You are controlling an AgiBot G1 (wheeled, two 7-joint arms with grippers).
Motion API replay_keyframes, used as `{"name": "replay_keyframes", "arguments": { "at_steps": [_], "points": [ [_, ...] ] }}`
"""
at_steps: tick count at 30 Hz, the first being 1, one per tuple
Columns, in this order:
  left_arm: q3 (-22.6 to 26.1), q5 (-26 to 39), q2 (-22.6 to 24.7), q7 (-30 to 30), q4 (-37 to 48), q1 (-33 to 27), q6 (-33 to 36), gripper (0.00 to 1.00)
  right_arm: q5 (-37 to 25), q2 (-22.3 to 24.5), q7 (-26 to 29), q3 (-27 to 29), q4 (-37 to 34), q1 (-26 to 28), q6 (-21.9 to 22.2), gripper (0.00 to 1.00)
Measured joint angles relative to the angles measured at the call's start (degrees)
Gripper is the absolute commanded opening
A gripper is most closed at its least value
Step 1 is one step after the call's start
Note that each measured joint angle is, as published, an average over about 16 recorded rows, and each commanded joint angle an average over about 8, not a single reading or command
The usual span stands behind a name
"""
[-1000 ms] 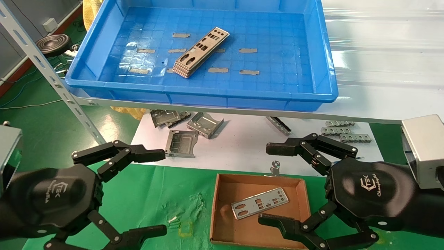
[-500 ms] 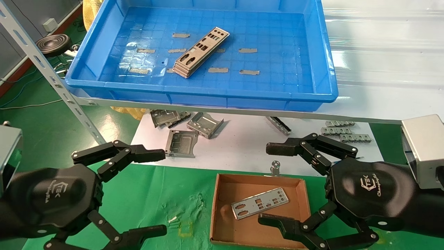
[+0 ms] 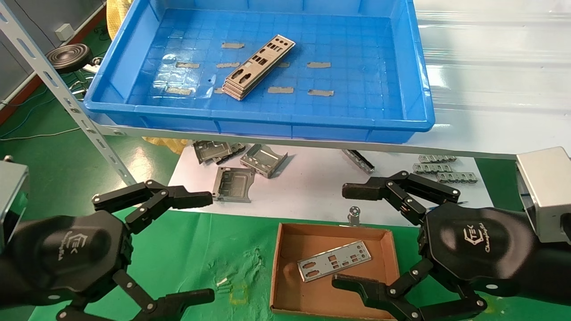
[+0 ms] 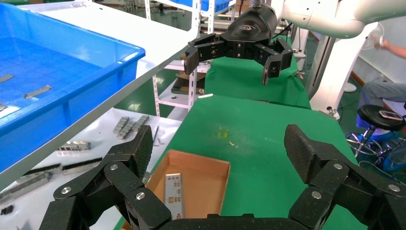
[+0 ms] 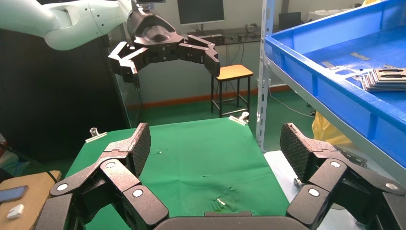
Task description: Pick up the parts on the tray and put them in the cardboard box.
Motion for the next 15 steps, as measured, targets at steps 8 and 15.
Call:
{"name": "replay_keyframes", "arguments": {
  "at_steps": [8,15],
  "points": [
    [0.0,0.0,0.0,0.0,0.0,0.0,0.0,1.0,0.0,0.0,0.0,0.0,0.0,0.0,0.0,1.0],
    [0.0,0.0,0.0,0.0,0.0,0.0,0.0,1.0,0.0,0.0,0.0,0.0,0.0,0.0,0.0,1.0]
  ]
}}
